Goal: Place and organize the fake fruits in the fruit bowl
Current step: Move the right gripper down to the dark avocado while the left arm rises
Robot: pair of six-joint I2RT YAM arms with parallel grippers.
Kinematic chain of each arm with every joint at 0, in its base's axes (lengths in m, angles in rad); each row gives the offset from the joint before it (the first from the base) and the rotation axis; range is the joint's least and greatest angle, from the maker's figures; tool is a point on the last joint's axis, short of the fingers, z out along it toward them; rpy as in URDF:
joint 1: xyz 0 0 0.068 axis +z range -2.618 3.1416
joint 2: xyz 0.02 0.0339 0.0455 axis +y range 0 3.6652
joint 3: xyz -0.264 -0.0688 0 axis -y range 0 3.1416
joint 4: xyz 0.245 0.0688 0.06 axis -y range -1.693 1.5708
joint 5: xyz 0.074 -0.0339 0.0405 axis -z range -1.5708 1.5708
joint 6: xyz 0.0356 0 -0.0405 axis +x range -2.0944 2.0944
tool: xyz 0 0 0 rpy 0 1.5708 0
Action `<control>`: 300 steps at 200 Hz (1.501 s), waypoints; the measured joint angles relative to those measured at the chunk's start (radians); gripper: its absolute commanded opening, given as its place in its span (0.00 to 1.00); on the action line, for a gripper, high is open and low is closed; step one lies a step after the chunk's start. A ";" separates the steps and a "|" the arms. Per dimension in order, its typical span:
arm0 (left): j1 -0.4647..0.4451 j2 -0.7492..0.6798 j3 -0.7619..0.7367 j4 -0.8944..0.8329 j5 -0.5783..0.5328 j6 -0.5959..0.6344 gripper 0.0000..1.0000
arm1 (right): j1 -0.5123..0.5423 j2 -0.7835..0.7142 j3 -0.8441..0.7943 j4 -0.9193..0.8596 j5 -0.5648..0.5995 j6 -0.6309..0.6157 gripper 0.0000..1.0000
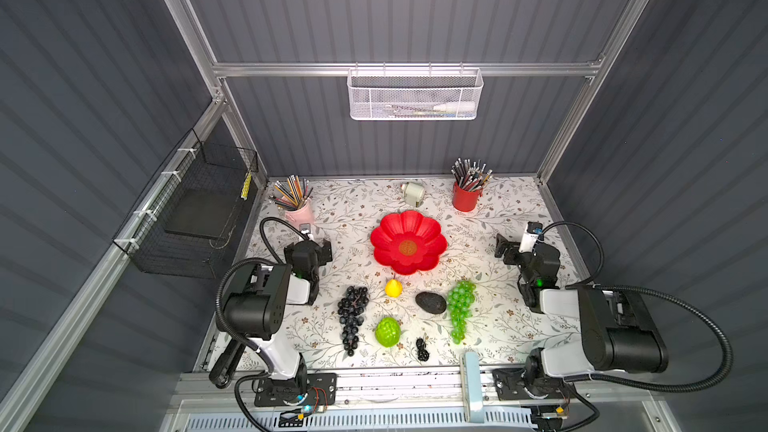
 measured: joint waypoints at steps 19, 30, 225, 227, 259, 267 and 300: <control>0.000 0.000 0.000 0.000 0.000 0.000 1.00 | 0.000 0.000 0.000 0.000 0.000 0.000 0.99; 0.000 0.000 0.000 0.000 0.000 0.000 1.00 | 0.000 0.000 0.000 0.000 0.000 0.000 0.99; 0.000 -0.026 0.169 -0.291 -0.077 -0.026 1.00 | -0.001 -0.169 0.061 -0.214 0.075 0.035 0.99; 0.000 -0.026 0.186 -0.308 -0.079 -0.027 1.00 | -0.001 -0.177 0.074 -0.237 0.078 0.040 0.99; -0.004 -0.031 0.432 -0.592 -0.124 -0.091 1.00 | 0.006 -0.283 0.323 -0.571 0.110 0.113 0.96; -0.010 -0.036 0.487 -0.681 -0.140 -0.119 1.00 | 0.016 -0.307 0.376 -0.640 0.109 0.122 0.95; -0.052 -0.083 0.656 -1.004 -0.182 -0.254 1.00 | 0.160 -0.377 0.518 -0.916 0.077 0.140 0.92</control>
